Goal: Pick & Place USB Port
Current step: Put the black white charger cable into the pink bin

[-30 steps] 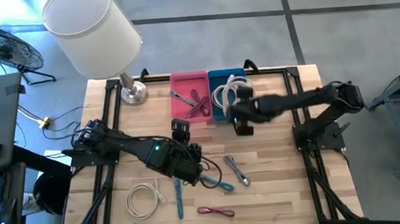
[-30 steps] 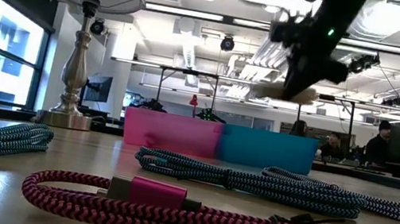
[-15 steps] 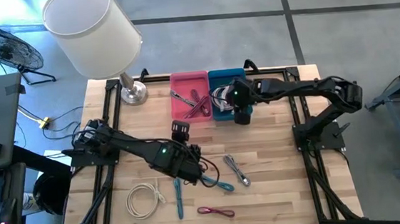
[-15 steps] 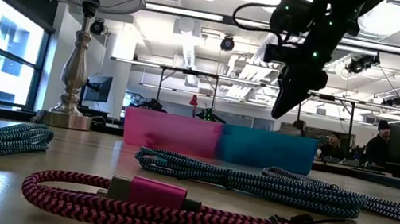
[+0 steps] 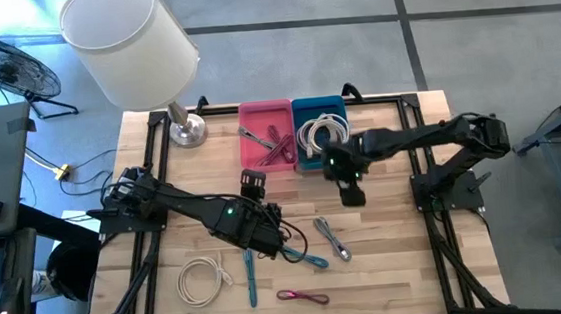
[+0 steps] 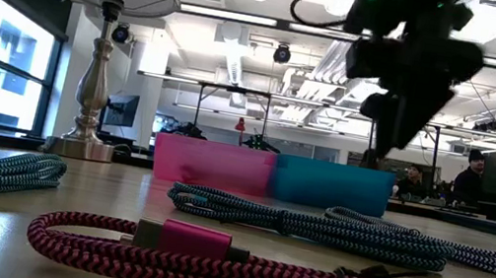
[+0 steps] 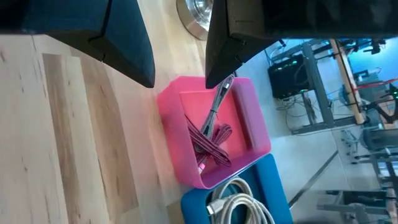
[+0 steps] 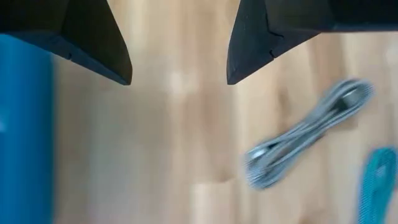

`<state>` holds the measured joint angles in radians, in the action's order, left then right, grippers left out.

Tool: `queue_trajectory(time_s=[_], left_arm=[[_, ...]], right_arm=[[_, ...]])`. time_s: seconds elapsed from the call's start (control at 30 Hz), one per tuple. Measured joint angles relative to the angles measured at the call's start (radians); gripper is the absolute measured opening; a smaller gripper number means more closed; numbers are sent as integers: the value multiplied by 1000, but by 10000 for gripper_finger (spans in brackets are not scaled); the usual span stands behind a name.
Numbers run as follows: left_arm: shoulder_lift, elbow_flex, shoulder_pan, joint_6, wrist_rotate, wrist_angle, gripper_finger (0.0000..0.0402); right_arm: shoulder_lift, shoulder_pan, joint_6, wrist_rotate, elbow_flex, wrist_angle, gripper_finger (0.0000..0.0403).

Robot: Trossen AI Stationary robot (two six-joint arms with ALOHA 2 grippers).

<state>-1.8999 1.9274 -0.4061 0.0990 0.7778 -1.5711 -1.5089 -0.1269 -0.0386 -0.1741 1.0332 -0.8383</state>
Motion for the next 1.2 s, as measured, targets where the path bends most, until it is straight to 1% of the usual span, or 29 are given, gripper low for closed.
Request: queue_trajectory(time_s=[0.23, 0.3, 0.37, 0.47, 0.63, 0.73, 0.87, 1.03, 1.1, 1.2], left_arm=[[0, 0, 0, 0, -10, 0, 137], [0, 0, 0, 1, -36, 0, 137], [0, 0, 0, 16, -87, 0, 137], [0, 0, -11, 46, -167, 0, 137], [0, 0, -78, 95, -227, 0, 130], [12, -1, -143, 109, -230, 0, 110], [60, -1, -225, 129, -241, 1, 74], [173, -1, -314, 198, -230, 0, 16], [230, -1, -348, 221, -174, 0, 5], [318, -1, -400, 245, -31, -1, 9]], right_arm=[[0, 232, 178, 0, 0, 33, 250], [0, 292, 233, 7, 0, 61, 249], [0, 351, 285, 18, 0, 104, 249], [0, 436, 337, 72, 0, 167, 249], [0, 551, 429, 166, 0, 243, 249], [0, 602, 479, 229, 0, 267, 249], [0, 644, 541, 301, 0, 304, 249], [0, 671, 609, 355, 0, 343, 249], [0, 680, 634, 378, 0, 345, 249], [0, 690, 666, 407, 0, 344, 249]])
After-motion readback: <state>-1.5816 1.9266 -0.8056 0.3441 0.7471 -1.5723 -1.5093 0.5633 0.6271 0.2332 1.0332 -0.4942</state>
